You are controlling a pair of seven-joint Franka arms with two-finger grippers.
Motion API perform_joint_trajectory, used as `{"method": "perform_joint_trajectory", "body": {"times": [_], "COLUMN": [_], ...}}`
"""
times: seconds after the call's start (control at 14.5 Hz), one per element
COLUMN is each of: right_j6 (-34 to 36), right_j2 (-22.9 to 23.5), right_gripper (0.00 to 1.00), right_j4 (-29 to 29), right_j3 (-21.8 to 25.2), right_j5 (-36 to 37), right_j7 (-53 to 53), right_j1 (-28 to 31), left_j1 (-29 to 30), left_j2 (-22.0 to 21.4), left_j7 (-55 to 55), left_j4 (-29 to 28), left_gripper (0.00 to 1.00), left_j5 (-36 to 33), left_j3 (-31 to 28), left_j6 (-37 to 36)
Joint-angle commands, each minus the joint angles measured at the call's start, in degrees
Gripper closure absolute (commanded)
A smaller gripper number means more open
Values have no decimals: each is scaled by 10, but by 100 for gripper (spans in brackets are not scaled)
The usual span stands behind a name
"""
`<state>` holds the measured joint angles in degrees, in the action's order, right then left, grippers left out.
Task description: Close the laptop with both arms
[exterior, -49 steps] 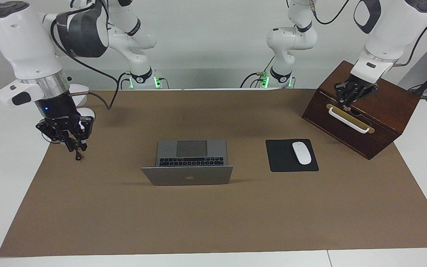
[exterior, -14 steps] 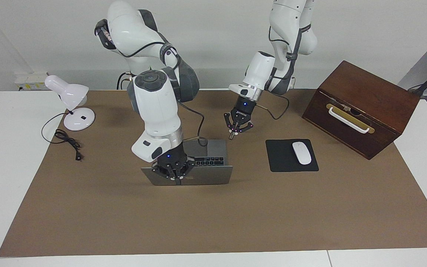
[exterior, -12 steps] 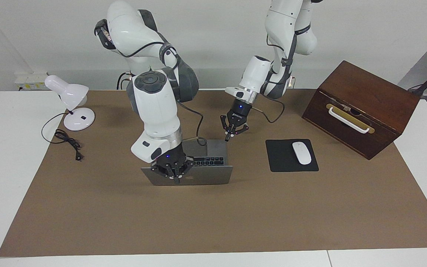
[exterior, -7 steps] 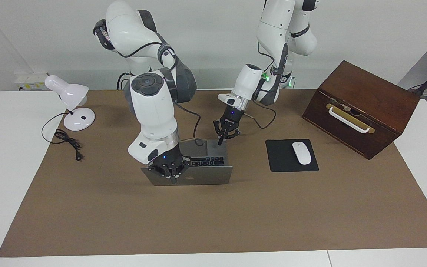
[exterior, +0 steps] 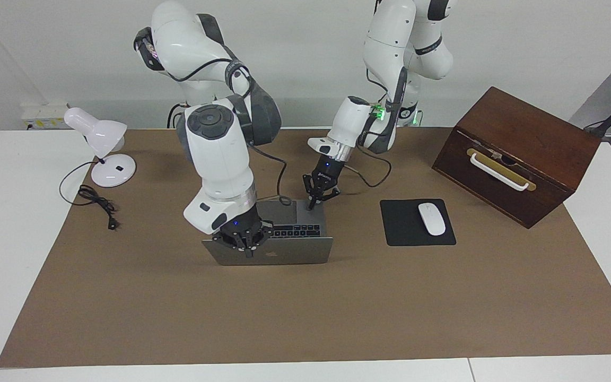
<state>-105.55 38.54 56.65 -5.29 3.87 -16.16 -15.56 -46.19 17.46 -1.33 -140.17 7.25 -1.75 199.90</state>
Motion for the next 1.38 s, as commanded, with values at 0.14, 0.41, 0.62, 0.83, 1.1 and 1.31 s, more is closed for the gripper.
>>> {"method": "perform_joint_trajectory", "body": {"times": [0.14,0.41,0.62,0.83,1.1,1.31], "right_j6": [50,63,109,141,138,122], "right_j2": [-8,-15,-19,-42,-72,-84], "right_gripper": [100,100,100,100,100,100], "right_j4": [3,18,18,56,122,166], "right_j3": [-3,-3,-3,-3,-3,-3], "right_j5": [-13,-44,-54,-96,-136,-149], "right_j7": [-21,-48,-70,-81,-90,-101], "right_j1": [3,4,3,4,15,11], "left_j1": [-8,-3,1,2,6,11], "left_j2": [-1,-2,-5,-6,-9,-9], "left_j7": [32,39,52,59,70,76], "left_j4": [-25,-34,-46,-56,-68,-70], "left_gripper": [100,100,100,100,100,100], "left_j5": [2,2,1,1,1,1], "left_j3": [-11,-11,-11,-12,-12,-11], "left_j6": [9,9,9,9,9,9]}}
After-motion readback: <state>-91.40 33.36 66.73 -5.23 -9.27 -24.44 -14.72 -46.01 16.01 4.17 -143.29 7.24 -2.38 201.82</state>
